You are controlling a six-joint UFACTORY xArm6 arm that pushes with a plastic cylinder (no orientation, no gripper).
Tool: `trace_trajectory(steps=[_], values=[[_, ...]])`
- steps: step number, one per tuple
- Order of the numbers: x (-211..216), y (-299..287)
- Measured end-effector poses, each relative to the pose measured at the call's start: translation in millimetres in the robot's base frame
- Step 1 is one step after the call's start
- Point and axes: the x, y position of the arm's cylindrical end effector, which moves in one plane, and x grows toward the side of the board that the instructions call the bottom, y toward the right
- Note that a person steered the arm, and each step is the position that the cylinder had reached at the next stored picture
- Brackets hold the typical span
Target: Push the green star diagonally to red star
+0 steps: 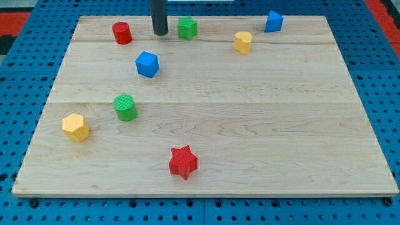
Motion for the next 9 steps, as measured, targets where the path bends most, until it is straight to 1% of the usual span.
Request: trace_trajectory(steps=[1, 2, 4, 5, 6, 7, 8, 9], values=[[-29, 8], [-22, 60], [110, 84], [170, 85], [157, 63], [173, 96], [192, 157], [236, 159]])
